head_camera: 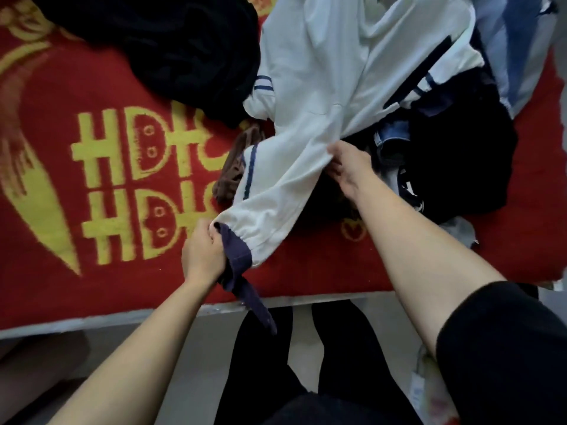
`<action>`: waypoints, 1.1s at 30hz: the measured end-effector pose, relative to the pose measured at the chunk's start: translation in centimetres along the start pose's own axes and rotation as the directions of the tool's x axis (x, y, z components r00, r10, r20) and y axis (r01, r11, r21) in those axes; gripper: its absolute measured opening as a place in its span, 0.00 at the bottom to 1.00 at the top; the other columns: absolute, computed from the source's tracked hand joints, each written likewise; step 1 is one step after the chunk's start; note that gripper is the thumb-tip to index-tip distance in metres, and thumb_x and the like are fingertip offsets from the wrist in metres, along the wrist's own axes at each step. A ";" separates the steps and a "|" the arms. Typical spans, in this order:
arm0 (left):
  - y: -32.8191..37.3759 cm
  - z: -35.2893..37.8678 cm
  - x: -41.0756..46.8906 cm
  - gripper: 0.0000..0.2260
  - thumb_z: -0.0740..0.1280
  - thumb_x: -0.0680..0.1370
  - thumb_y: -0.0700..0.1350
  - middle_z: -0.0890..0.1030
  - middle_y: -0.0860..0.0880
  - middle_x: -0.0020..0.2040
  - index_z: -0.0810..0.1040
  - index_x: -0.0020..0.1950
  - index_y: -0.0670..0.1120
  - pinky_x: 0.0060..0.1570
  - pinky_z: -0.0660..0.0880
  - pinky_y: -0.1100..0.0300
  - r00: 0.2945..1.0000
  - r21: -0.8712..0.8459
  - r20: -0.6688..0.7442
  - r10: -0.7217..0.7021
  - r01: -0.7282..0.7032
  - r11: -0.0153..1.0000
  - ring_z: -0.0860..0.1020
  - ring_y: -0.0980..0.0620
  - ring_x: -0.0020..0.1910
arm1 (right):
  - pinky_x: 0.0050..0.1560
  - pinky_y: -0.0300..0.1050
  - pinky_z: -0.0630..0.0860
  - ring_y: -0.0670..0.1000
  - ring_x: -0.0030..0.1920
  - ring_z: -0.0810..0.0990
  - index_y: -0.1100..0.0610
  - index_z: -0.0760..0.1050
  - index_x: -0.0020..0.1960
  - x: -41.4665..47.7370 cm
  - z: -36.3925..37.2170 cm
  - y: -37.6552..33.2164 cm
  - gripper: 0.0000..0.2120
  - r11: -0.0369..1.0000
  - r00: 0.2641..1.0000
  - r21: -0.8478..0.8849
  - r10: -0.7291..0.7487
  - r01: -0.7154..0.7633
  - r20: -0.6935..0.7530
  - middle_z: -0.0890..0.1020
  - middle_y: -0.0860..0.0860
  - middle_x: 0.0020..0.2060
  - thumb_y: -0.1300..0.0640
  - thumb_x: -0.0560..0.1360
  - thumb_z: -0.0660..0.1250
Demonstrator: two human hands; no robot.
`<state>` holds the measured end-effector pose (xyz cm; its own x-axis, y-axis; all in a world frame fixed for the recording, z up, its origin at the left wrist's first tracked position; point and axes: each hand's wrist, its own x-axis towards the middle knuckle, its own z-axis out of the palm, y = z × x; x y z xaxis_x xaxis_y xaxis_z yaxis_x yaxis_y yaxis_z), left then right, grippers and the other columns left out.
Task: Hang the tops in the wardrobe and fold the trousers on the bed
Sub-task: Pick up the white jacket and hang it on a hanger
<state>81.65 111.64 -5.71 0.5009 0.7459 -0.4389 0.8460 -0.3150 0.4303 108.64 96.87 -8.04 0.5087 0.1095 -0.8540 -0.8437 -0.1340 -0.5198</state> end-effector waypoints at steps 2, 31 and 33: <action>-2.6 -1.5 -0.2 0.15 0.55 0.82 0.41 0.65 0.47 0.32 0.58 0.36 0.48 0.32 0.55 0.50 0.989 0.015 0.000 -0.150 0.150 0.989 0.62 0.45 0.33 | 0.35 0.42 0.75 0.51 0.36 0.75 0.58 0.75 0.46 -2.1 2.2 -0.6 0.11 0.999 0.994 -0.007 -0.036 0.037 0.103 0.77 0.52 0.34 0.62 0.64 0.63; 13.1 -5.4 -2.4 0.21 0.60 0.53 0.37 0.79 0.44 0.47 0.75 0.45 0.42 0.45 0.77 0.47 0.799 -0.561 0.553 -0.236 0.566 0.604 0.79 0.38 0.46 | 0.59 0.51 0.79 0.51 0.56 0.82 0.52 0.76 0.63 -17.6 -7.9 4.0 0.25 0.961 0.976 -0.265 0.129 -0.079 0.176 0.83 0.49 0.57 0.35 0.76 0.64; 12.1 -5.9 -2.8 0.20 0.59 0.51 0.38 0.78 0.45 0.43 0.75 0.43 0.41 0.42 0.76 0.48 0.761 -0.563 0.609 -0.225 0.614 0.553 0.78 0.41 0.42 | 0.58 0.56 0.80 0.57 0.55 0.84 0.55 0.74 0.65 -16.7 -8.5 3.4 0.24 0.989 0.992 0.102 0.103 -0.110 0.071 0.84 0.55 0.57 0.42 0.76 0.69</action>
<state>89.45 109.20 5.41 0.3021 0.2813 -0.9108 0.6725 0.6143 0.4128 98.71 86.21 4.25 0.4060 0.1652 -0.8988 -0.9074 -0.0438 -0.4179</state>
